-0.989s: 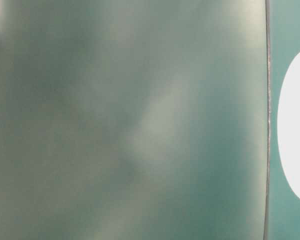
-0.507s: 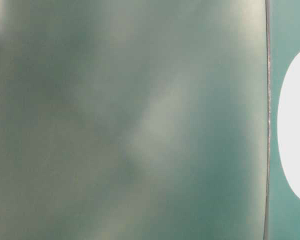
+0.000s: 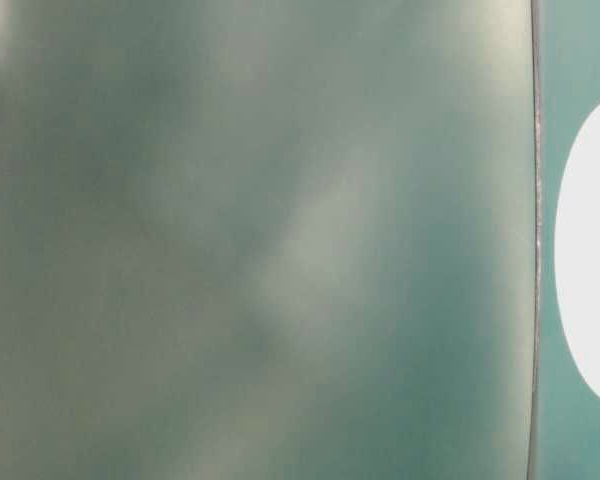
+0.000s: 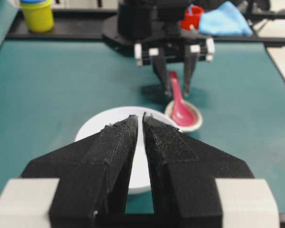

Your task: Scoop the yellow hexagonal prism block from the bowl with a spoon using the right arm.

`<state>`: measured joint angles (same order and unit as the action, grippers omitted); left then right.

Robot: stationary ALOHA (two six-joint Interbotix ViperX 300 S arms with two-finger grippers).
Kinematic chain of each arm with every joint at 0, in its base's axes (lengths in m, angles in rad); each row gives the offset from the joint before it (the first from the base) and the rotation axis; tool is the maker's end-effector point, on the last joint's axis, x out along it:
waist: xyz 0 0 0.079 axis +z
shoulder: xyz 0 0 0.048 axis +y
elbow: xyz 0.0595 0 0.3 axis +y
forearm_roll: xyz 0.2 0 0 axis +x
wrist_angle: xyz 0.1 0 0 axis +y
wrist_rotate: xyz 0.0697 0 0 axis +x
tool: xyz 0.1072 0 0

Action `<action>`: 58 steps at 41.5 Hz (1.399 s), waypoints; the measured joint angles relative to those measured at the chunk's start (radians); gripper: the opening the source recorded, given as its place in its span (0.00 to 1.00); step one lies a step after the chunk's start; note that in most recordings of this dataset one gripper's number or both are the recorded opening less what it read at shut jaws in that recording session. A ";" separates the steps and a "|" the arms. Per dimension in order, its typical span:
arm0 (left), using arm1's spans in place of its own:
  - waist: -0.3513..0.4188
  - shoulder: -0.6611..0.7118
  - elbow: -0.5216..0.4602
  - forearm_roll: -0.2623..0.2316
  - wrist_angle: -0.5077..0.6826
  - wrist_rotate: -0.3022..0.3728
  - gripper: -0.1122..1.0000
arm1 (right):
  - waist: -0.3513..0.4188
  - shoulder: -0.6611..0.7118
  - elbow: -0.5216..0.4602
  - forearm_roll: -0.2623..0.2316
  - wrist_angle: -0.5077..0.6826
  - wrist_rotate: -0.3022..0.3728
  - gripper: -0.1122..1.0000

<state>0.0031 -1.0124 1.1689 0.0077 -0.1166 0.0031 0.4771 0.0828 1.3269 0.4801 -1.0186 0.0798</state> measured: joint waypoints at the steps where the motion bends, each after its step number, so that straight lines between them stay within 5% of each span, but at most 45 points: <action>1: 0.000 -0.002 0.000 0.000 0.000 -0.002 0.22 | 0.000 0.002 0.000 0.000 0.002 0.002 0.53; 16: -0.002 -0.002 0.000 0.000 -0.002 0.000 0.22 | 0.000 0.000 0.002 0.000 0.002 0.000 0.53; 27: 0.000 0.000 0.000 0.002 0.000 -0.002 0.22 | 0.000 0.000 0.002 0.000 0.002 -0.002 0.35; 34: -0.002 -0.002 0.000 0.000 -0.002 0.000 0.22 | -0.002 0.000 0.002 0.000 0.002 -0.005 0.33; 58: -0.002 -0.002 0.000 0.002 0.000 0.000 0.22 | -0.044 -0.258 0.009 0.000 0.118 -0.164 0.32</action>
<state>0.0015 -1.0140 1.1689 0.0092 -0.1166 0.0031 0.4326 -0.1749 1.3361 0.4801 -0.9004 -0.0844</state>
